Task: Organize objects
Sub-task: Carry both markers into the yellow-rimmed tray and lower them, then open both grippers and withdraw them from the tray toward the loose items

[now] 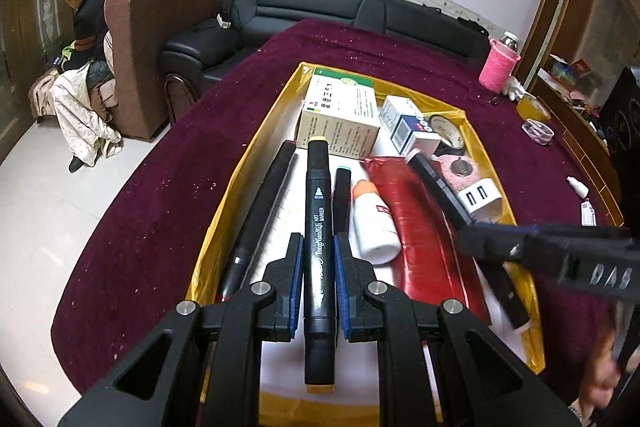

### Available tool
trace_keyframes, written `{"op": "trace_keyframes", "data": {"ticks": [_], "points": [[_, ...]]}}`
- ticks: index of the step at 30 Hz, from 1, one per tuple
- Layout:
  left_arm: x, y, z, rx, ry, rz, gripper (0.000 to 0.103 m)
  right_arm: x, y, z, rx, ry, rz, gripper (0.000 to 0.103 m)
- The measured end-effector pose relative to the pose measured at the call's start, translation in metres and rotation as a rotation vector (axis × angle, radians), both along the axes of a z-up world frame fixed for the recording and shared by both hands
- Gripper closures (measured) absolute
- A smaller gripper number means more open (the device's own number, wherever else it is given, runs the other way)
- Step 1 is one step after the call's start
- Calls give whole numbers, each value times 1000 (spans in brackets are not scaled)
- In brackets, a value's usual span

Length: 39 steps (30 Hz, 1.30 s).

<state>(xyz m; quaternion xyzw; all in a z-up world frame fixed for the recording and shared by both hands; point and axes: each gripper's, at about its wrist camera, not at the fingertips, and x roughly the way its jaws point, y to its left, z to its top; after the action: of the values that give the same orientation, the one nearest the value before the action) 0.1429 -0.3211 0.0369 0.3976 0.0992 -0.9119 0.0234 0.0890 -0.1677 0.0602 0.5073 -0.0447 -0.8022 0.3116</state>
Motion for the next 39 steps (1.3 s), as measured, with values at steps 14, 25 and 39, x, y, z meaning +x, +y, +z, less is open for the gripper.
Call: {"op": "trace_keyframes", "data": {"ticks": [14, 25, 39], "points": [[2, -6, 5, 56, 31, 16, 52, -6, -12, -13, 14, 2, 12, 85], [28, -12, 35, 193, 136, 23, 17, 9, 3, 13, -2, 120, 6, 42], [36, 93, 72, 138, 188, -242, 11, 11, 142, 23, 38, 211, -217, 27]]}}
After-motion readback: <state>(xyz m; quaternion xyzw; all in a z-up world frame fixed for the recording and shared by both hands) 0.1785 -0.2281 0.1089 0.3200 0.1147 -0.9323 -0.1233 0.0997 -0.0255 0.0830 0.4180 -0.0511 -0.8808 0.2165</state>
